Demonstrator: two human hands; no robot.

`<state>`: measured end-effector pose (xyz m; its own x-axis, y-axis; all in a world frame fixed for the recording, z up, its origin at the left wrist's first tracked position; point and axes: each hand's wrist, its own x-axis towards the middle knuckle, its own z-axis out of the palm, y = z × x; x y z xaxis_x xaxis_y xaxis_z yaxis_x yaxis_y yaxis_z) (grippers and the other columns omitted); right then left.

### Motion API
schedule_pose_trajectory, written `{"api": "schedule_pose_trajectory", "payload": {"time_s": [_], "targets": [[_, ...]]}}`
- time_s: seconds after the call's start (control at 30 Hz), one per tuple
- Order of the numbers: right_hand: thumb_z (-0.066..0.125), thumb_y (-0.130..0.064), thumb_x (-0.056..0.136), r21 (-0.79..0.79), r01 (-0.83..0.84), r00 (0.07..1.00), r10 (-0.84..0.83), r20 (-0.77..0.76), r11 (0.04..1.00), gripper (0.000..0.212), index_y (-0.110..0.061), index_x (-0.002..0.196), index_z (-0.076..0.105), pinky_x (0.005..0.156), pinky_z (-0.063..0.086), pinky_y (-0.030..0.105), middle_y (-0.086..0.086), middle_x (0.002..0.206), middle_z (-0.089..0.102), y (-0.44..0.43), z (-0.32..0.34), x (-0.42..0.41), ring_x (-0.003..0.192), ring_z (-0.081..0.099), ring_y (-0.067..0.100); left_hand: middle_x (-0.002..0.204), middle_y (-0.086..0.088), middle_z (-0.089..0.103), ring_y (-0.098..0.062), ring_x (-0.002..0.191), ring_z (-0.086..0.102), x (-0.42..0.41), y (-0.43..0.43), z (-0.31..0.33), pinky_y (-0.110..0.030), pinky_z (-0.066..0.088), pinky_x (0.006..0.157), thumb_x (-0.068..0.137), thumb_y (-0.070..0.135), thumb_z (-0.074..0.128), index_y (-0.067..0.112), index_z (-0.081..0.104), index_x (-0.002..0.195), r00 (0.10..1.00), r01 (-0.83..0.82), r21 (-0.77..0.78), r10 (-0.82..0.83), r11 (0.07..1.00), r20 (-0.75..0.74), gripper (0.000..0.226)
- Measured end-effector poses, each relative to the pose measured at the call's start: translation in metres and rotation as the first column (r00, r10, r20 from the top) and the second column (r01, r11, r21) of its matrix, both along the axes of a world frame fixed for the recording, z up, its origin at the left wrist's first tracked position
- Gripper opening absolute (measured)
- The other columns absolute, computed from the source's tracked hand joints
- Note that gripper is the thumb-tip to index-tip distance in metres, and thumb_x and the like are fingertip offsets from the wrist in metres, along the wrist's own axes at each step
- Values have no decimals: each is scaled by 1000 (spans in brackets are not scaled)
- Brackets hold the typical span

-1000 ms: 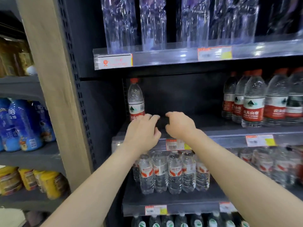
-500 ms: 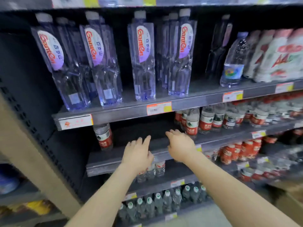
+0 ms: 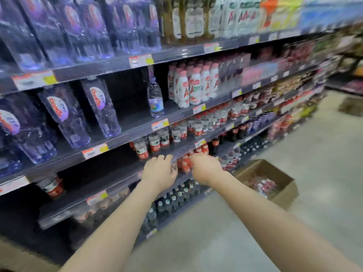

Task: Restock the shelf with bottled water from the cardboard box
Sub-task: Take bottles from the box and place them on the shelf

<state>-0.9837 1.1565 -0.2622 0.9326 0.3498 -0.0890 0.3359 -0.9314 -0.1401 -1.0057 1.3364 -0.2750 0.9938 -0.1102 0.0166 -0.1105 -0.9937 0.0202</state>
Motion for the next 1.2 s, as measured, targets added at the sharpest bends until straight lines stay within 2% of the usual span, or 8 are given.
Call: {"api": "schedule_pose_trajectory", "payload": {"time_s": [0.17,0.3,0.47,0.57,0.73,0.9,1.03,1.2], "targets": [[53,-19,97,22,147,989,-147,-30,989,41,-17,138,56,99,53,47,8,140,61,-159,15,5,127,59,32,136,-13,64,-38,122,61,26,-163,0,-45,53,91,103,46,48,20,52,142,992,87,-102,-95,991,-84,48],[53,-22,95,-11,208,976,-208,-64,978,34,-17,128,57,92,53,44,7,131,62,-299,4,25,121,61,32,138,-13,64,-38,122,63,57,-296,-10,-44,55,92,101,44,50,22,46,151,980,139,-151,-158,979,-122,55],[50,-14,89,59,352,925,-337,-177,934,64,-27,152,45,93,58,43,3,142,61,-441,-13,45,122,62,29,133,-13,63,-37,121,62,84,-421,-27,-43,51,90,100,44,48,21,48,148,962,186,-146,-210,972,-175,52],[50,-12,86,108,401,904,-374,-208,910,71,-28,154,44,96,57,43,4,144,62,-502,-22,69,124,62,29,129,-12,64,-36,114,64,111,-471,-37,-42,51,81,101,44,48,19,49,144,951,207,-142,-233,968,-202,49],[52,-12,87,96,429,890,-401,-218,898,54,-23,140,54,99,55,46,6,137,65,-570,-51,137,124,62,31,128,-12,64,-36,113,64,181,-535,-67,-44,54,86,102,45,48,18,46,146,937,202,-143,-234,969,-260,52],[53,-12,92,21,400,884,-379,-274,916,57,-19,149,49,105,51,47,10,142,62,-615,-98,245,129,59,33,146,-12,55,-36,120,63,291,-590,-116,-46,57,91,103,43,46,22,39,155,930,182,-189,-232,965,-286,57],[54,-12,96,-52,357,868,-352,-351,933,64,-15,157,38,107,50,43,14,147,59,-638,-138,341,133,57,34,145,-16,53,-40,127,58,380,-617,-158,-48,52,92,103,43,46,18,32,158,915,101,-174,-160,980,-370,62],[55,-11,95,-87,297,841,-304,-447,951,48,-9,142,52,100,52,39,15,135,64,-659,-179,435,125,60,33,146,-18,54,-43,132,56,460,-632,-203,-50,49,103,102,42,50,22,31,161,867,-40,-208,-69,977,-494,65]]}}
